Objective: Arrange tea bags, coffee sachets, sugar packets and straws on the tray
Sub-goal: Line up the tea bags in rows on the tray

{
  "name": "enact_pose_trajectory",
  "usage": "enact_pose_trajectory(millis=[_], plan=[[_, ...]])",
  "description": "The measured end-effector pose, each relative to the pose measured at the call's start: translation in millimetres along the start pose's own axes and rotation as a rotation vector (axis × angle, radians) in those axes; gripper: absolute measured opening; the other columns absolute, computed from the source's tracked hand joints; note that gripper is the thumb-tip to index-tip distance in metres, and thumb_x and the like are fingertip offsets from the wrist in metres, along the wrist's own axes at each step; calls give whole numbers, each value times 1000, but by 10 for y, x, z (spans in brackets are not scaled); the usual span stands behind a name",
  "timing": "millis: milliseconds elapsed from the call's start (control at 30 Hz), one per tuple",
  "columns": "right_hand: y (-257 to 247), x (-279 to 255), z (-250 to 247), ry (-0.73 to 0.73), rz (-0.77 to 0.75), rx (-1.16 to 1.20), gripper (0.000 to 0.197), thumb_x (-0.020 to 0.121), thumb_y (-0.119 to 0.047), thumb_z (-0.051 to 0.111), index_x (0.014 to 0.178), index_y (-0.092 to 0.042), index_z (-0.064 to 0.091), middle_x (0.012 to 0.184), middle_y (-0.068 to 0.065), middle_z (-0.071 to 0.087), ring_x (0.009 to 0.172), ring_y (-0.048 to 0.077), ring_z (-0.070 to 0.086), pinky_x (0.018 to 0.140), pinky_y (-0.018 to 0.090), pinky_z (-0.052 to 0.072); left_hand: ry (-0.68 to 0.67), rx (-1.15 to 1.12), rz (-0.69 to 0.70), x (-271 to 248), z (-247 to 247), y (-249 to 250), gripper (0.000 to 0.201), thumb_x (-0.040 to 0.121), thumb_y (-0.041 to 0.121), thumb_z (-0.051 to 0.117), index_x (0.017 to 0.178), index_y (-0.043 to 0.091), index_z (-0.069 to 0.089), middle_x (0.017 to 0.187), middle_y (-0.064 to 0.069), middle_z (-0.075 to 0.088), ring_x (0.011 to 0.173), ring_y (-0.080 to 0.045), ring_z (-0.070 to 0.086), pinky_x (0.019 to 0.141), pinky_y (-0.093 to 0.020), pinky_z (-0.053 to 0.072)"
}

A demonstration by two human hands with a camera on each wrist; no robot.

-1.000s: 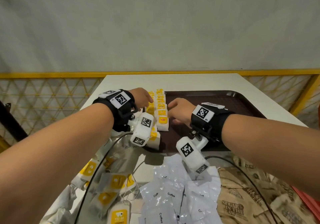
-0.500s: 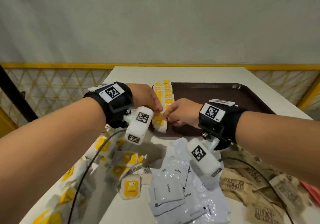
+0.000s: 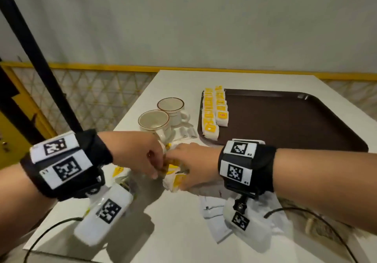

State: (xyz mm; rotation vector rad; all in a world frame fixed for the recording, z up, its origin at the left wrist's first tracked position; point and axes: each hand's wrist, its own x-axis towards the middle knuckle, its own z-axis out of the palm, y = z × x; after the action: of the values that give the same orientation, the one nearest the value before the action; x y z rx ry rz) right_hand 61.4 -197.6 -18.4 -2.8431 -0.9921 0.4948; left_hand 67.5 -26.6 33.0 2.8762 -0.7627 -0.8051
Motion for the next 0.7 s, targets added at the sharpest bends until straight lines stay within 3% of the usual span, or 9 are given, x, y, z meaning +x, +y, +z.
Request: enact_pose_trajectory(millis=[100, 233, 367, 467, 500, 600, 667, 700], plan=[[4, 22, -17, 85, -3, 6, 40, 83, -18, 65, 122, -15, 53, 116, 14, 55, 105, 32, 55, 88, 40, 45, 24, -10, 13, 86, 139, -24, 22, 75, 42, 75, 94, 31, 70, 88, 12, 67, 80, -4, 60, 74, -19, 49], [58, -26, -81, 152, 49, 101, 28, 82, -16, 67, 110, -16, 60, 107, 5, 61, 94, 21, 55, 79, 31, 45, 177, -16, -5, 158, 245, 29, 24, 75, 49, 72, 78, 28, 62, 77, 11, 61, 69, -5, 53, 61, -15, 40], [184, -147, -221, 222, 128, 333, 28, 80, -16, 72, 107, -18, 64, 108, 0, 63, 91, 14, 60, 82, 31, 52, 287, -22, -22, 227, 316, 76, 30, 77, 45, 72, 76, 23, 53, 76, 7, 57, 64, -7, 49, 57, -19, 37], [261, -270, -279, 224, 189, 682, 26, 82, -8, 68, 107, -13, 63, 108, 9, 65, 62, 7, 61, 63, 26, 55, 283, -102, 9, 267, 308, 98, 21, 82, 34, 70, 76, 22, 54, 71, 9, 56, 55, -2, 48, 48, -11, 37], [285, -307, -291, 214, 209, 789, 24, 83, -5, 67, 106, -11, 63, 108, 13, 65, 59, 9, 60, 65, 28, 56, 283, -143, 24, 266, 283, 99, 20, 81, 33, 71, 76, 23, 54, 72, 10, 57, 56, -2, 50, 51, -11, 38], [331, -408, -303, 149, 258, 1114, 17, 87, 1, 62, 101, -8, 60, 102, 16, 62, 70, 20, 64, 80, 37, 57, 301, -488, 89, 268, 212, 146, 32, 75, 27, 79, 94, 29, 53, 88, 3, 65, 66, -8, 61, 62, -22, 51], [344, -462, -285, 88, 263, 1321, 16, 89, 5, 58, 102, -5, 57, 101, 17, 62, 78, 23, 66, 77, 33, 59, 268, -816, 152, 302, 192, 213, 48, 76, 18, 78, 116, 27, 52, 96, -6, 64, 70, -17, 67, 67, -32, 57], [353, -482, -274, 74, 255, 1385, 17, 89, 5, 57, 103, -4, 55, 101, 18, 63, 80, 25, 66, 76, 32, 60, 258, -885, 181, 329, 178, 250, 47, 78, 15, 76, 118, 25, 53, 93, -8, 64, 72, -22, 67, 70, -38, 58]])
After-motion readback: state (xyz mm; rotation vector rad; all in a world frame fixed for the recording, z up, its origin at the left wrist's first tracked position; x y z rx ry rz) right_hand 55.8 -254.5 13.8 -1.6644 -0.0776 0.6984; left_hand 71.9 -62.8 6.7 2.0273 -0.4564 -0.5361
